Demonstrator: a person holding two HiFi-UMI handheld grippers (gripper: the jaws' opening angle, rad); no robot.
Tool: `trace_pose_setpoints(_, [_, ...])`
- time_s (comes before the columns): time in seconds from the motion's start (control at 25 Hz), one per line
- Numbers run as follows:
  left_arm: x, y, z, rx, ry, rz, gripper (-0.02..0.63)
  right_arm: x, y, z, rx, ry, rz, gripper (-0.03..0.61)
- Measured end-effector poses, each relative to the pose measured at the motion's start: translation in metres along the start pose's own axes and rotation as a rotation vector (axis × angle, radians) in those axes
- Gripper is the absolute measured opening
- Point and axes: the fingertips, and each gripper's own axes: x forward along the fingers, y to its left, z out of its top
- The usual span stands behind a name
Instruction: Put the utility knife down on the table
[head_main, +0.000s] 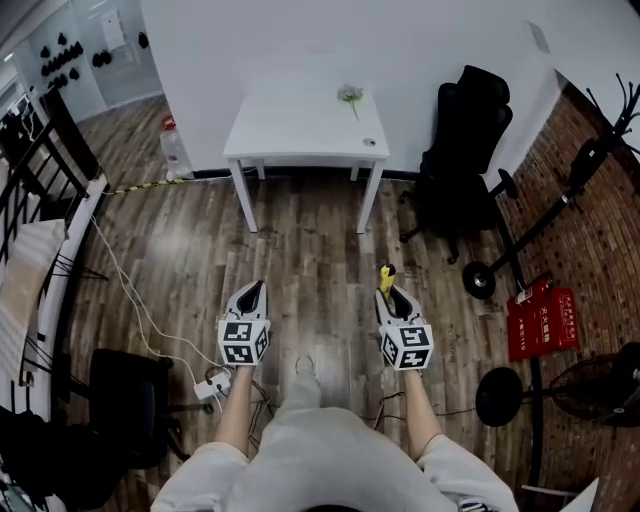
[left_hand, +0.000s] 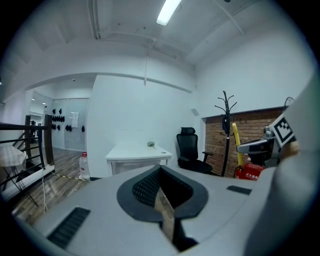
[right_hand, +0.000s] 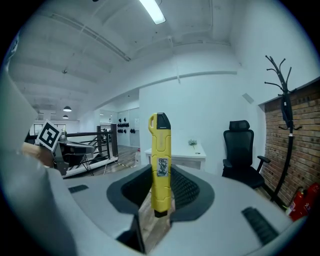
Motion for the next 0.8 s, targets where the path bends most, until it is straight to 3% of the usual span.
trace_pose_setpoints(0.52, [0.172,0.096,0.077,0.006,-0.026,-0.027,0.006,0.186,-0.039,0.068,-0.019,0.011,-0.01,0.11])
trace_pose_setpoints(0.8, [0.232,0.12,0.092,0.016,-0.024,-0.038,0.006,0.246,-0.057,0.071,-0.035,0.031,-0.012,0.11])
